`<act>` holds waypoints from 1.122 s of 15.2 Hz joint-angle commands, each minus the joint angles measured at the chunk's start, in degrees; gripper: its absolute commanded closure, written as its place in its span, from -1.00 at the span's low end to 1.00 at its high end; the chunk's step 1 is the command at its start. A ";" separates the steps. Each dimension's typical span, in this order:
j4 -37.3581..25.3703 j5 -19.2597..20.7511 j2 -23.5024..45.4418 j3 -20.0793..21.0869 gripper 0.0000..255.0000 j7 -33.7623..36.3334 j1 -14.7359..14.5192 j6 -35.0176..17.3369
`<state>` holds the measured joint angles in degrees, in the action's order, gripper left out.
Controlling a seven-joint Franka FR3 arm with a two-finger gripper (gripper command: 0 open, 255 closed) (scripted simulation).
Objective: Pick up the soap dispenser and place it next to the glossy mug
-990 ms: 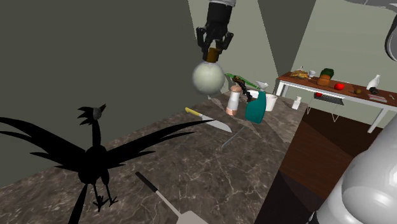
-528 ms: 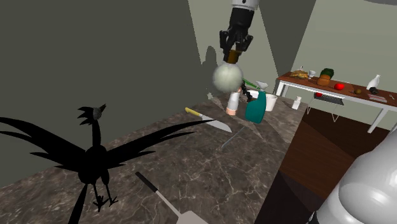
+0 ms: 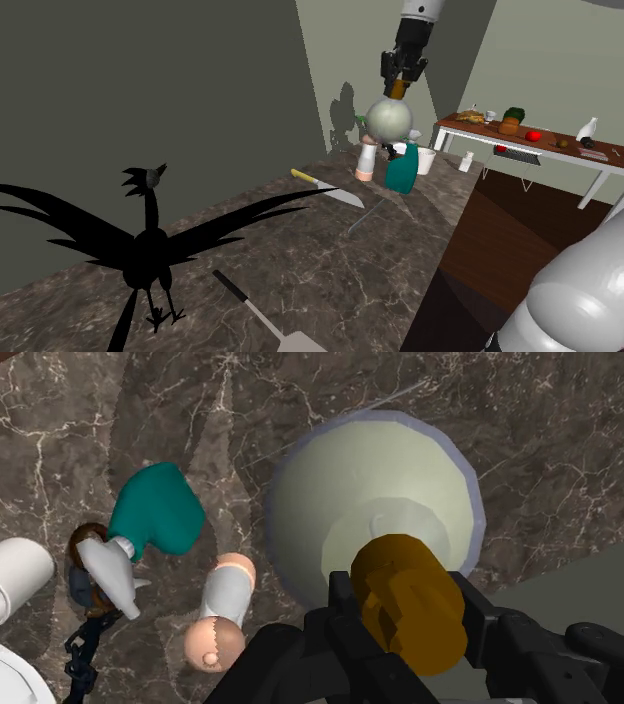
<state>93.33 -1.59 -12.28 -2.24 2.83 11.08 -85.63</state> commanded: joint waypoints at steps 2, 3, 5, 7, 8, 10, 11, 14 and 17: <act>1.19 0.32 -1.18 -2.76 1.00 -4.48 1.65 0.10; 1.09 0.42 -1.12 -3.69 1.00 -5.92 2.17 0.19; 0.68 0.60 -0.83 -5.55 1.00 -8.82 3.22 0.39; -0.01 0.71 -0.27 -7.40 1.00 -11.74 4.29 0.62; -0.47 0.74 0.11 -8.35 1.00 -13.22 4.82 0.74; -1.59 0.73 1.06 -10.24 1.00 -16.18 5.89 1.02; -2.26 0.68 1.64 -11.20 1.00 -17.68 6.43 1.17; -4.75 0.30 3.81 -14.08 1.00 -22.23 8.12 1.72; -7.99 -0.51 6.66 -16.96 1.00 -26.89 9.96 2.45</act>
<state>86.60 -1.78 -6.72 -18.21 -22.35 20.40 -83.45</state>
